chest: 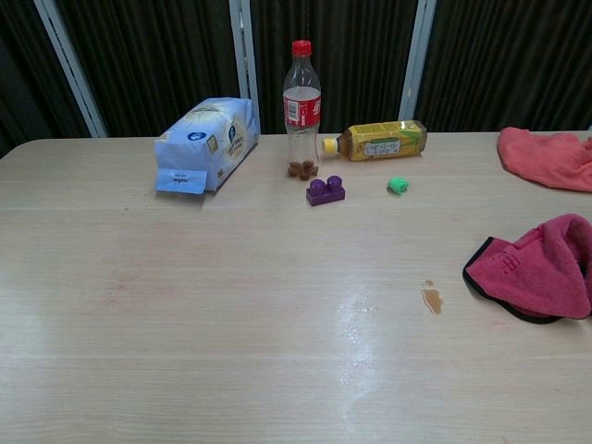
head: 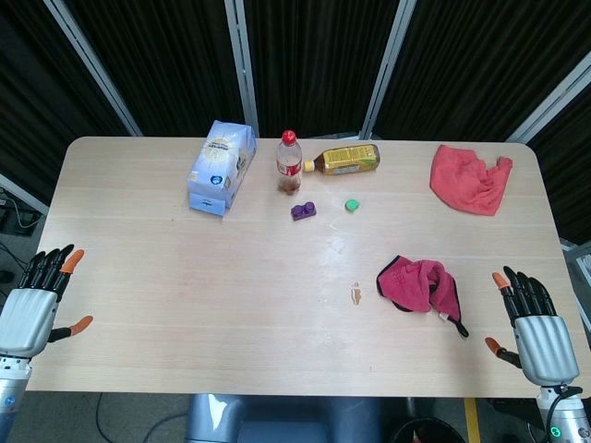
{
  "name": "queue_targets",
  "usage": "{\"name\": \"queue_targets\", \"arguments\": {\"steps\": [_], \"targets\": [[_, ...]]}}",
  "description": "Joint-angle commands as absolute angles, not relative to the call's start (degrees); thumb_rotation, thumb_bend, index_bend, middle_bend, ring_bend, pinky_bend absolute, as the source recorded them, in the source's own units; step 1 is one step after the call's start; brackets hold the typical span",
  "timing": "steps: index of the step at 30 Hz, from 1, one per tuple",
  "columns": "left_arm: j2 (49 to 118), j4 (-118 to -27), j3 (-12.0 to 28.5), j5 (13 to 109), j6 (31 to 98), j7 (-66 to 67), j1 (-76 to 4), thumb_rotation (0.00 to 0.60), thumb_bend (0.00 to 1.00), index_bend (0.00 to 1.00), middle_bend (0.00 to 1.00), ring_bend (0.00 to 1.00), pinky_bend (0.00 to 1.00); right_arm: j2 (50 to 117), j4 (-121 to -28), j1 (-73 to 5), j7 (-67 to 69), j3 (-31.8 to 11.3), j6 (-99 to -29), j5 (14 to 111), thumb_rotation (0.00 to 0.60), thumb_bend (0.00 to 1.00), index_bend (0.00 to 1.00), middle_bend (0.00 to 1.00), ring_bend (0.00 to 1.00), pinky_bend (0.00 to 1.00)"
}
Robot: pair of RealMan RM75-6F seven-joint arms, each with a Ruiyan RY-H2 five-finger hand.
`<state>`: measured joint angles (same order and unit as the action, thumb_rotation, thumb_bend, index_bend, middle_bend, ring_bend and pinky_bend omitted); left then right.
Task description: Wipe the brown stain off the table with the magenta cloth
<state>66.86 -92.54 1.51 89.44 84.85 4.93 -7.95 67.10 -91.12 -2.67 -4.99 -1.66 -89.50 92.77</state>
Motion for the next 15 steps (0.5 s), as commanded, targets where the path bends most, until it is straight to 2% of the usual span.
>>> {"name": "queue_targets", "arguments": {"steps": [1, 15], "targets": [[66.86, -92.50, 1.53, 89.45, 84.85, 4.89, -7.97, 0.600, 0.00, 0.00, 0.00, 0.00, 0.00, 67.08, -91.21, -2.65, -5.00, -1.58, -89.51, 92.89, 0.600, 0.07, 0.00, 0.00, 0.00, 0.09], [66.91, -92.56, 1.62, 89.21, 84.63, 4.94, -8.08, 0.600, 0.00, 0.00, 0.00, 0.00, 0.00, 66.87, -94.45, -3.28, -5.07, -1.04, -86.91, 91.97, 0.600, 0.06, 0.00, 0.00, 0.00, 0.09]]}}
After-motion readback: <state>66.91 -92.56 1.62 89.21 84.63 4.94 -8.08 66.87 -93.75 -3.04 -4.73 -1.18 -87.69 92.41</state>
